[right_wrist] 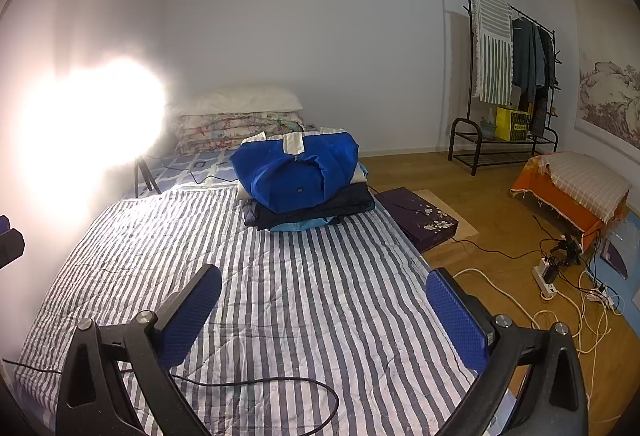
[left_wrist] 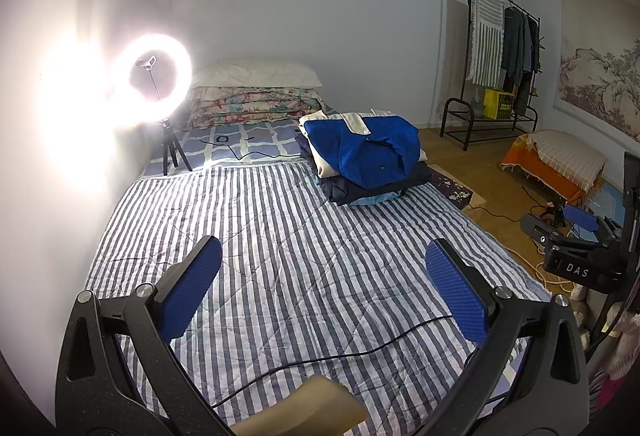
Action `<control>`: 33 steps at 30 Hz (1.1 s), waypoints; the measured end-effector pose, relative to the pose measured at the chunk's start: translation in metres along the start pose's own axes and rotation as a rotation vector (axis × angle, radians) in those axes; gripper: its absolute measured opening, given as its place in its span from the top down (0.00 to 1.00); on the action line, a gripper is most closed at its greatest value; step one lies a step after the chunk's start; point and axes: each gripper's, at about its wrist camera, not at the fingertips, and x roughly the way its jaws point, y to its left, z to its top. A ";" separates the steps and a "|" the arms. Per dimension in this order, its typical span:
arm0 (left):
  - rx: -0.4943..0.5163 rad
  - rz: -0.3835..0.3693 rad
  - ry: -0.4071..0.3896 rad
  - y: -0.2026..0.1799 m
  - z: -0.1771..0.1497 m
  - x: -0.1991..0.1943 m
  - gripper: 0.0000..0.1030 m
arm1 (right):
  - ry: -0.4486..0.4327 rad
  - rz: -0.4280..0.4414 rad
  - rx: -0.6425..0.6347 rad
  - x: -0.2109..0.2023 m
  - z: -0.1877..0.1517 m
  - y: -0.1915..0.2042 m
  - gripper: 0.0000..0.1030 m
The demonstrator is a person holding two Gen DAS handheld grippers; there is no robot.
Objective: Fold large clothes
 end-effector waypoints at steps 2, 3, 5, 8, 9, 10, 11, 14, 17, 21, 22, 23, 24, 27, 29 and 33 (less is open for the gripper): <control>0.001 -0.002 0.001 0.000 0.000 0.000 0.00 | 0.000 -0.001 0.000 0.000 0.000 0.000 0.00; 0.002 -0.001 0.000 0.000 0.000 0.000 0.00 | 0.000 0.000 0.000 0.000 -0.001 0.000 0.00; 0.002 -0.001 -0.001 0.000 0.000 0.000 0.00 | 0.000 -0.002 0.002 0.000 -0.001 0.001 0.00; 0.003 -0.001 0.000 -0.001 0.000 0.000 0.00 | 0.002 0.000 0.003 0.001 -0.001 0.000 0.00; 0.001 0.000 0.000 -0.001 0.000 0.000 0.00 | 0.002 0.000 0.002 0.001 -0.001 0.000 0.00; 0.001 0.001 -0.001 -0.001 0.000 0.000 0.00 | 0.002 0.001 0.002 0.001 -0.001 0.000 0.00; 0.000 0.002 -0.001 -0.001 0.000 0.000 0.00 | 0.003 0.001 0.001 0.001 -0.001 0.000 0.00; 0.002 -0.001 -0.001 0.000 0.000 0.000 0.00 | 0.002 0.000 0.002 0.001 -0.001 0.000 0.00; 0.004 -0.002 -0.002 0.000 0.000 0.000 0.00 | 0.003 0.001 0.002 0.001 0.000 0.000 0.00; 0.003 -0.001 -0.001 -0.001 0.000 0.000 0.00 | 0.003 0.001 0.002 0.001 -0.001 0.000 0.00; 0.004 -0.001 -0.002 -0.001 -0.001 0.000 0.00 | 0.002 0.000 0.001 0.001 -0.001 0.000 0.00; 0.003 -0.001 -0.002 -0.001 -0.001 -0.001 0.00 | 0.003 0.000 0.001 0.001 -0.001 0.000 0.00; 0.002 -0.001 -0.002 -0.001 -0.001 -0.001 0.00 | 0.003 0.001 0.000 0.001 -0.002 0.000 0.00; 0.003 -0.002 -0.003 -0.001 -0.001 -0.001 0.00 | 0.005 -0.001 0.000 0.000 -0.003 0.000 0.00; 0.007 0.001 -0.009 -0.002 -0.002 0.000 0.00 | 0.006 -0.002 0.001 0.000 -0.003 0.000 0.00; 0.010 -0.009 -0.008 -0.003 0.000 0.000 0.00 | 0.008 -0.002 0.001 0.000 -0.004 0.000 0.00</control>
